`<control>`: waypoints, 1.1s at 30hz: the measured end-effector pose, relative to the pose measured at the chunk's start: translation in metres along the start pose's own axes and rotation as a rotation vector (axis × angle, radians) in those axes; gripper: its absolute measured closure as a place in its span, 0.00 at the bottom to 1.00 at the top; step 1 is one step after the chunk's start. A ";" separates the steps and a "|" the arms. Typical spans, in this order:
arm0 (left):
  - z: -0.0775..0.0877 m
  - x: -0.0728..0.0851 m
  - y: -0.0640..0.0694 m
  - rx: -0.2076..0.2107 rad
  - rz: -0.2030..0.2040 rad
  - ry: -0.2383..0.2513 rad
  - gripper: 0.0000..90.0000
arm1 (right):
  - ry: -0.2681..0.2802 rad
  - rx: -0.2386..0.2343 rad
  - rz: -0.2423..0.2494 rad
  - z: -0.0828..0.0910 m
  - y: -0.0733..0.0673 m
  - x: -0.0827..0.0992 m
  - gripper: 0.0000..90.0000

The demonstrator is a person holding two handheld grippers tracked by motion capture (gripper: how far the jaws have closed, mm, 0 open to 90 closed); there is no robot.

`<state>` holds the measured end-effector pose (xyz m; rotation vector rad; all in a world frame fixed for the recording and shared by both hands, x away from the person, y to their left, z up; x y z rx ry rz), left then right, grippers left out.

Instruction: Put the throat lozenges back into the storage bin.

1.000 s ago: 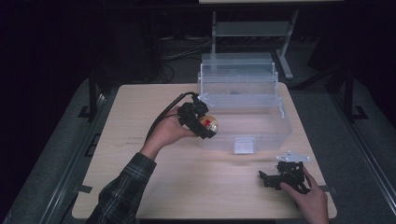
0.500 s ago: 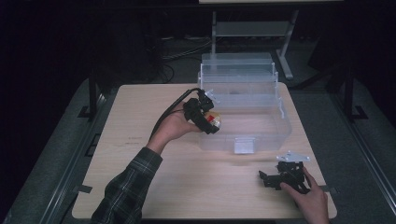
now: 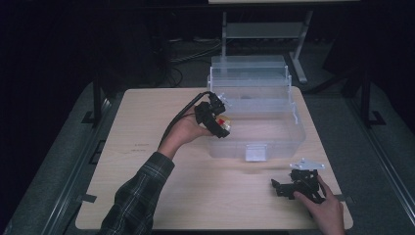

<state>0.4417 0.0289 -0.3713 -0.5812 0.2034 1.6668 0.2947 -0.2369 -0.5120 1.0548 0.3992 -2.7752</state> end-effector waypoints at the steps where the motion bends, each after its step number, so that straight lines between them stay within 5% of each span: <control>1: -0.001 0.000 -0.001 0.001 0.001 0.000 0.22 | 0.000 0.000 0.000 0.000 0.000 0.000 0.00; 14: -0.007 0.002 -0.003 0.009 0.001 -0.011 0.21 | 0.000 -0.002 0.002 0.000 0.000 0.000 0.00; 33: 0.007 0.011 -0.002 0.003 0.023 0.051 0.21 | -0.001 -0.002 -0.001 0.000 0.000 0.000 0.00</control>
Point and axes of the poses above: each handheld gripper's, and its own axes: z roughly backward along the jaws, x roughly out of its underside, y roughly to its right, the point moved 4 cm from there along -z, roughly forward along the jaws, and after that the axes turned 14 degrees about -z, right-handed, at the moved point
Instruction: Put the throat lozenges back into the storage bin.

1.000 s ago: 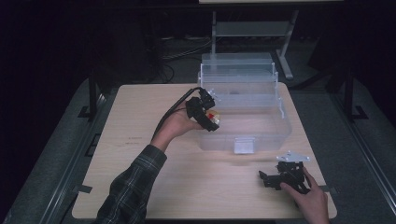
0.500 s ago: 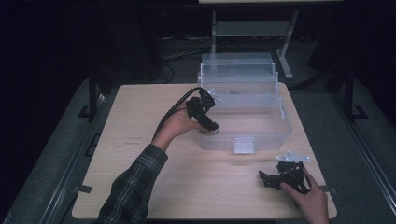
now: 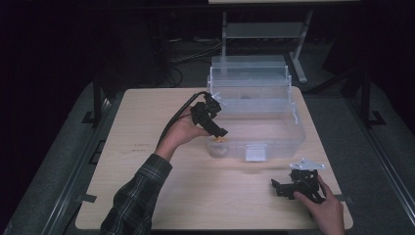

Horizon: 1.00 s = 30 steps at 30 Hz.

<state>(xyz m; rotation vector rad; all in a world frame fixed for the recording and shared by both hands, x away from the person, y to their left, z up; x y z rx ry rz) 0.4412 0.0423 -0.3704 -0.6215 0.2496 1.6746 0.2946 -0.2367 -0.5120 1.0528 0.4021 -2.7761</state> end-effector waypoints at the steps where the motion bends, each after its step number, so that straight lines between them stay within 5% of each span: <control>1: 0.001 0.001 0.000 0.000 -0.001 0.000 0.21 | 0.000 0.000 0.000 0.000 0.000 0.000 0.00; 30: 0.037 0.046 0.012 -0.042 0.052 0.077 0.21 | 0.000 0.002 -0.002 0.000 0.000 0.000 0.00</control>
Point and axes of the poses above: each handheld gripper's, and its own axes: z roughly backward along the jaws, x roughly out of its underside, y roughly to its right, the point moved 4 cm from there along -z, roughly forward along the jaws, and after that the axes turned 14 degrees about -z, right-handed, at the moved point
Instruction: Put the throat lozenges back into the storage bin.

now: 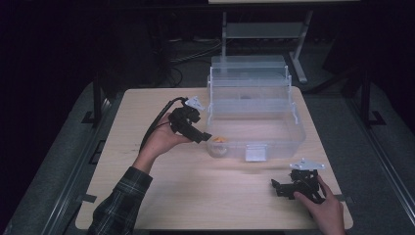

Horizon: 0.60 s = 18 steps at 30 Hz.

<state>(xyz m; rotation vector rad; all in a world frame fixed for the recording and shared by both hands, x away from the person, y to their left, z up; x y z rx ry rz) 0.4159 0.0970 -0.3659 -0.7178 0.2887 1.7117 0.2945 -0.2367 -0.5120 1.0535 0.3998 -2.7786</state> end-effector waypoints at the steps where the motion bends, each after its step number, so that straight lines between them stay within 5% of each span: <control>1: 0.001 0.002 0.001 -0.002 0.008 0.004 0.21 | 0.001 0.000 0.003 0.000 0.000 0.000 0.00; 18: 0.022 0.033 0.014 -0.045 0.039 0.061 0.21 | 0.001 -0.003 -0.002 0.000 0.000 0.000 0.00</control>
Point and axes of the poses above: each handheld gripper's, and its own axes: z roughly backward along the jaws, x roughly out of its underside, y roughly to its right, the point moved 4 cm from there along -z, roughly forward along the jaws, and after that the axes turned 14 degrees about -z, right-handed, at the moved point
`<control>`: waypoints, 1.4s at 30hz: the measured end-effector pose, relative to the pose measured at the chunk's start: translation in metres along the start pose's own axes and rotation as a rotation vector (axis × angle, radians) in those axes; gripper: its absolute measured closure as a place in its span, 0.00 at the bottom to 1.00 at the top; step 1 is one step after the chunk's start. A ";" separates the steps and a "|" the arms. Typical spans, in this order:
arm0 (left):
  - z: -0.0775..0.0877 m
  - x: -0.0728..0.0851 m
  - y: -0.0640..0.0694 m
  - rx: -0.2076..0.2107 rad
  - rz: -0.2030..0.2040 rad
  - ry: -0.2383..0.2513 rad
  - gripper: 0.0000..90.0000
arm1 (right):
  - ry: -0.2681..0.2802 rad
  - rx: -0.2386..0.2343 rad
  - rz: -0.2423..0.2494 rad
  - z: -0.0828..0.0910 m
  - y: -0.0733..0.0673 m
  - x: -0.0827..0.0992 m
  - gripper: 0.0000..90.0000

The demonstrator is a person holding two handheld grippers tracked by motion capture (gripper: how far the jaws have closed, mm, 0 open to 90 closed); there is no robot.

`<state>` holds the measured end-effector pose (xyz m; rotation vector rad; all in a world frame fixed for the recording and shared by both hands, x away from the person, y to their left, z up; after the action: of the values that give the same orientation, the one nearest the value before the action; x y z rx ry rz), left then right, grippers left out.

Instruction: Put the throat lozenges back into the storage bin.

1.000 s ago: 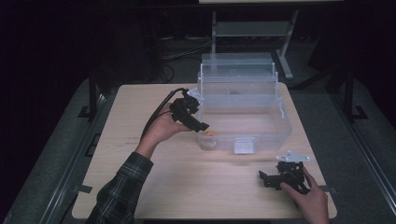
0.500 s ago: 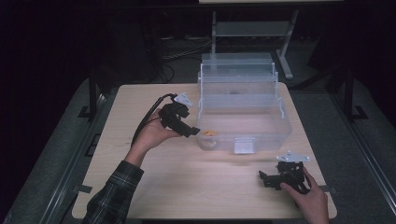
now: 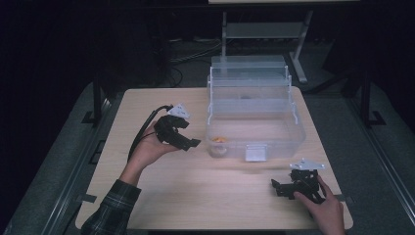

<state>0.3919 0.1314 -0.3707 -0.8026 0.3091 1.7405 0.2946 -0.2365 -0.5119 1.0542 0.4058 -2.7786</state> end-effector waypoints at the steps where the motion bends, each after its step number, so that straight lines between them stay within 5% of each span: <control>1: 0.001 0.001 0.000 -0.003 -0.004 0.001 0.21 | 0.000 0.000 0.000 0.000 0.000 0.000 0.00; 42: 0.031 0.092 0.037 -0.132 0.071 0.027 0.17 | 0.000 0.002 0.004 0.000 0.000 0.000 0.00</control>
<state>0.3349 0.2062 -0.4149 -0.9204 0.2447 1.8321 0.2943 -0.2367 -0.5120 1.0538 0.4005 -2.7763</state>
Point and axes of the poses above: each handheld gripper's, and its own axes: z roughly backward along the jaws, x roughly out of its underside, y roughly to its right, the point moved 4 cm from there along -z, roughly forward along the jaws, and after that the axes turned 14 degrees about -z, right-handed, at the moved point
